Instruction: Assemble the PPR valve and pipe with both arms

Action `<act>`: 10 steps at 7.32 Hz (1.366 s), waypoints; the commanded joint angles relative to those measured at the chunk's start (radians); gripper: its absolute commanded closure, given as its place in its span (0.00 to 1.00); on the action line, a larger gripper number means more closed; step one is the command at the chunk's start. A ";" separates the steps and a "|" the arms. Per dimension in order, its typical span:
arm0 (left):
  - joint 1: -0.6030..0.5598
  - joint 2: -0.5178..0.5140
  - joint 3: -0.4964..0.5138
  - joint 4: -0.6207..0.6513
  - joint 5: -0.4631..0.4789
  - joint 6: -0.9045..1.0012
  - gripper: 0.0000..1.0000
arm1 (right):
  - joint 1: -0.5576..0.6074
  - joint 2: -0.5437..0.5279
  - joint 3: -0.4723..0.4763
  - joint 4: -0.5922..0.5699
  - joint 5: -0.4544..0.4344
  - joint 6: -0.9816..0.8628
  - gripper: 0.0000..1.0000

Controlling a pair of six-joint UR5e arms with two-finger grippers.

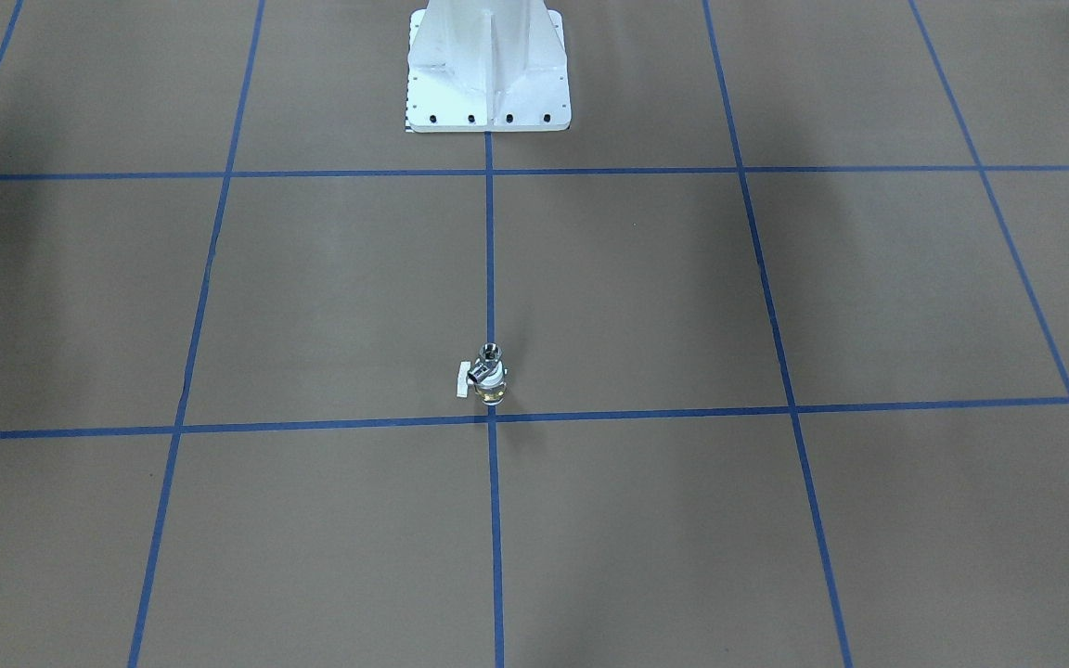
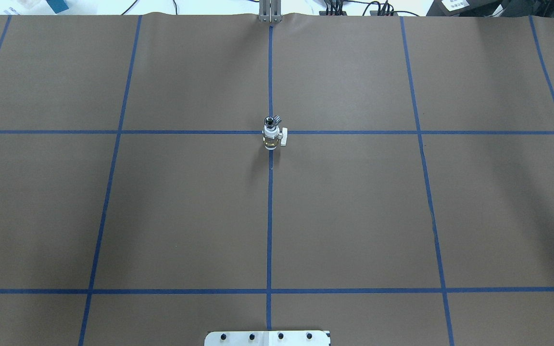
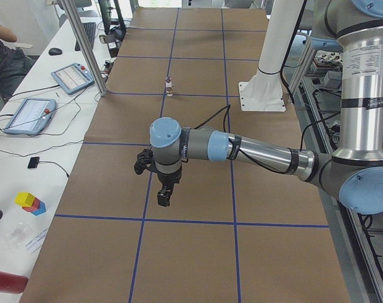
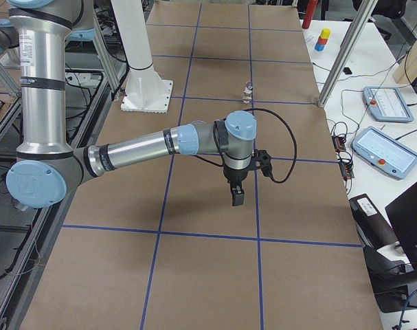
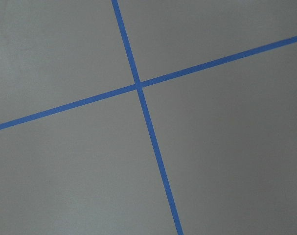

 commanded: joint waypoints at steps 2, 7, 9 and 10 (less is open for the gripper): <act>-0.002 0.005 -0.010 -0.004 0.002 0.013 0.00 | 0.000 -0.004 -0.003 0.001 0.000 -0.012 0.00; -0.020 0.016 0.041 0.004 -0.001 0.130 0.00 | -0.002 -0.004 -0.001 0.002 0.003 -0.001 0.00; -0.020 0.016 0.044 0.006 -0.011 0.043 0.00 | -0.002 -0.004 -0.003 0.004 0.009 -0.001 0.00; -0.020 0.017 0.039 0.005 -0.015 -0.056 0.00 | -0.002 -0.004 -0.011 0.001 0.012 0.001 0.00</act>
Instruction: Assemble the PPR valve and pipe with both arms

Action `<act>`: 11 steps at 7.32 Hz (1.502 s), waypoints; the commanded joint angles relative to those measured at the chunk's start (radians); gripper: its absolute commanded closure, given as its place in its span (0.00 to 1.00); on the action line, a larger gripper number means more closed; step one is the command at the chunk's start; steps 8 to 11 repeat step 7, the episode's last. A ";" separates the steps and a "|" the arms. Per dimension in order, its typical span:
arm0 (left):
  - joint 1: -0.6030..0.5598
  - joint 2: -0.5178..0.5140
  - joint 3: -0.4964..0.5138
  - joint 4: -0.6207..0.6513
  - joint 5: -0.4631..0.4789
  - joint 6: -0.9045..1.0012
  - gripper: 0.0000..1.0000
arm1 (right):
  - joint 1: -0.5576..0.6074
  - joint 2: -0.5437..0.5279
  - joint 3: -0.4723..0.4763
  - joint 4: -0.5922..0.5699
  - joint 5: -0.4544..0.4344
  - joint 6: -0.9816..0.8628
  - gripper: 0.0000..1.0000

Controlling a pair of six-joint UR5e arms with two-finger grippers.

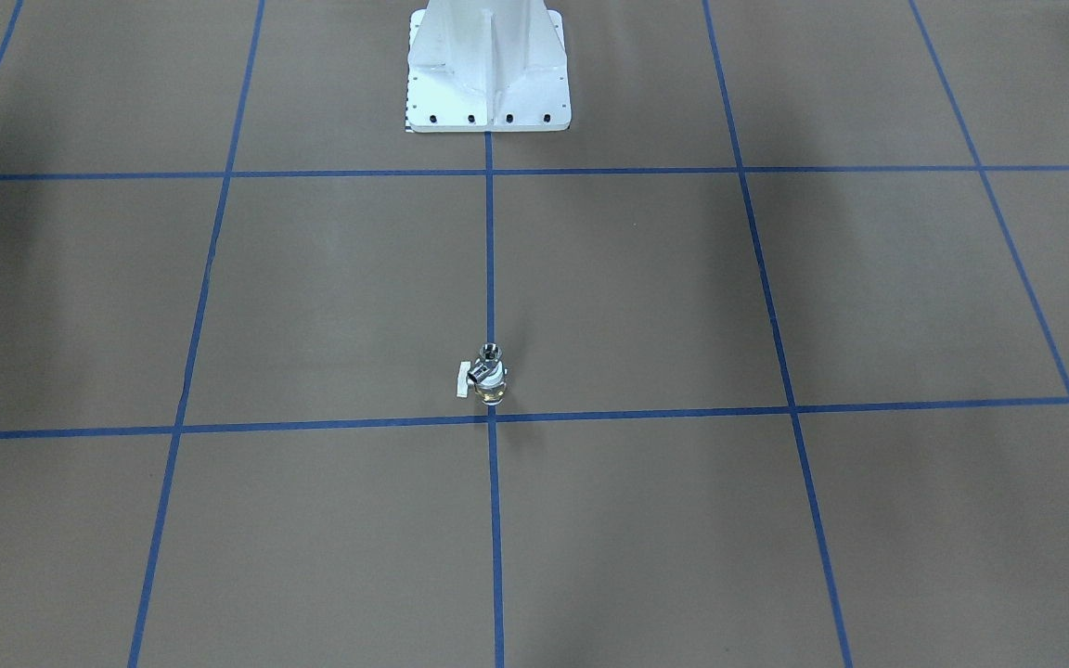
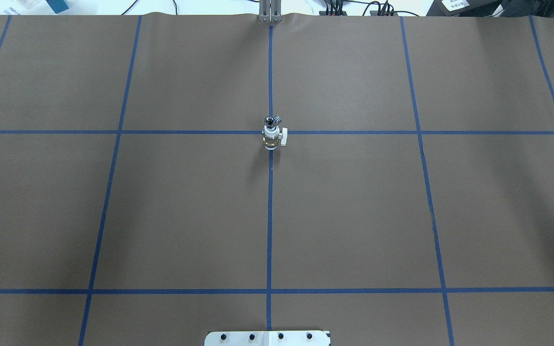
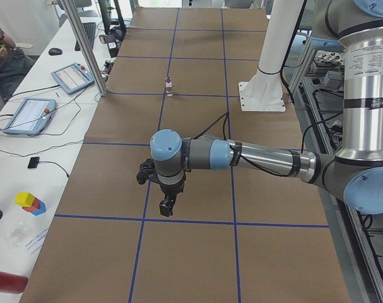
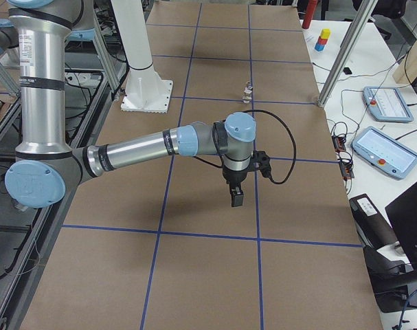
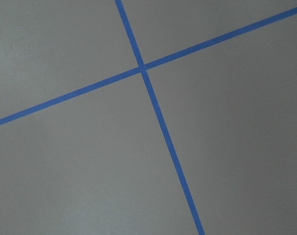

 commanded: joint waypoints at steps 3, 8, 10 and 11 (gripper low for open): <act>0.000 0.002 0.000 -0.009 -0.097 -0.231 0.00 | -0.001 0.002 -0.007 -0.004 0.003 0.003 0.00; 0.001 -0.002 -0.011 -0.030 -0.093 -0.228 0.00 | -0.001 0.003 -0.013 -0.001 0.003 0.028 0.00; 0.001 -0.002 -0.011 -0.030 -0.093 -0.228 0.00 | -0.001 0.003 -0.013 -0.001 0.003 0.028 0.00; 0.001 -0.002 -0.011 -0.030 -0.093 -0.228 0.00 | -0.001 0.003 -0.013 -0.001 0.003 0.028 0.00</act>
